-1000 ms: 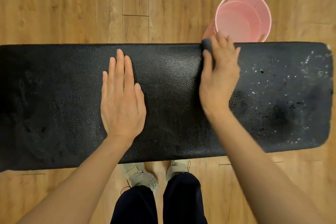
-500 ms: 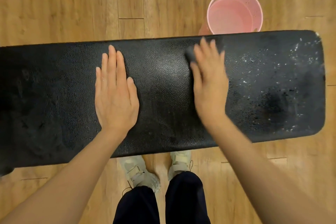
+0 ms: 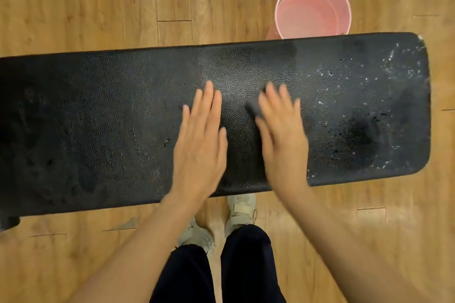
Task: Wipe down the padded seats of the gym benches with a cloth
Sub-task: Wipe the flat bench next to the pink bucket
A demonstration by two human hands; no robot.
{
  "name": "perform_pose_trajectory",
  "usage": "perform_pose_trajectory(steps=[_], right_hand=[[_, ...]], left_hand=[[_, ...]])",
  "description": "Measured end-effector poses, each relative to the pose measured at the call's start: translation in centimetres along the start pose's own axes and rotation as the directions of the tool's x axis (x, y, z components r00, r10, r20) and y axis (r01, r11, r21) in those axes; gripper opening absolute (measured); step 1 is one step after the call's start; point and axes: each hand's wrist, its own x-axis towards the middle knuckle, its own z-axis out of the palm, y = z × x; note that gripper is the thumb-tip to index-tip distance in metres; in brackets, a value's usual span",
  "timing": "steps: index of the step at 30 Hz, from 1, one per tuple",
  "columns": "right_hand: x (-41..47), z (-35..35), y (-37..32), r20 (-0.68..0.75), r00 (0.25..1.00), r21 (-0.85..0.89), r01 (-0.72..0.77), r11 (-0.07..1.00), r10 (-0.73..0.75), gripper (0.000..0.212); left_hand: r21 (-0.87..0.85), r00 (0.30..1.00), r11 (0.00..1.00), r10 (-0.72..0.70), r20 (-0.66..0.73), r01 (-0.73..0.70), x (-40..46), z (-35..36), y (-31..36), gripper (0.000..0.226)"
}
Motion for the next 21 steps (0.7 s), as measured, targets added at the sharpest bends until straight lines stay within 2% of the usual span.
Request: perform_pose_trajectory(steps=[2,5,6,8,10,11,13,16,19,21], right_hand=[[-3.8,-0.8,0.5,0.057,0.995,-0.035,0.084,0.996,-0.082,0.039],[-0.5,-0.9,2.1,0.088,0.979,-0.046,0.188,0.981,-0.184,0.036],[1.6,-0.6,2.4,0.058,0.983,-0.049,0.175,0.983,-0.172,0.035],[5.7,-0.1,2.2,-0.032,0.998,-0.012,0.054,0.998,-0.054,0.035],[6.3,0.3,1.5,-0.083,0.995,0.002,-0.047,0.999,0.047,0.035],[5.0,0.3,1.2,-0.075,0.996,-0.016,-0.040,0.999,0.039,0.036],[-0.3,-0.1,0.8,0.007,0.998,-0.083,0.056,0.995,-0.056,0.039],[-7.8,-1.2,1.0,0.133,0.975,-0.026,0.184,0.983,-0.180,0.044],[-5.0,-1.2,1.9,0.137,0.949,-0.041,0.293,0.955,-0.285,0.037],[-0.5,-0.2,1.7,0.042,0.970,-0.087,0.242,0.966,-0.239,0.033]], left_hand=[[0.060,1.000,0.998,-0.030,0.006,0.030,-0.5,0.7,0.5,0.056],[0.111,1.000,0.993,-0.027,0.007,0.026,-0.5,1.0,0.5,0.057],[0.117,1.000,0.993,-0.027,0.010,0.026,-0.4,1.0,0.5,0.057],[0.131,0.999,0.991,-0.034,0.010,0.032,-0.5,1.0,0.6,0.057],[0.133,0.999,0.991,-0.035,0.015,0.033,-0.5,1.0,0.6,0.057],[0.128,0.999,0.991,-0.035,0.014,0.033,-0.5,1.1,0.5,0.057],[0.118,0.999,0.993,-0.031,0.008,0.030,-0.4,1.1,0.5,0.057],[0.111,1.000,0.993,-0.030,0.000,0.030,-0.4,1.1,0.5,0.057],[0.118,1.000,0.993,-0.027,-0.015,0.029,-0.4,1.1,0.5,0.057],[0.121,0.999,0.992,-0.025,-0.021,0.027,-0.5,1.2,0.4,0.057]])
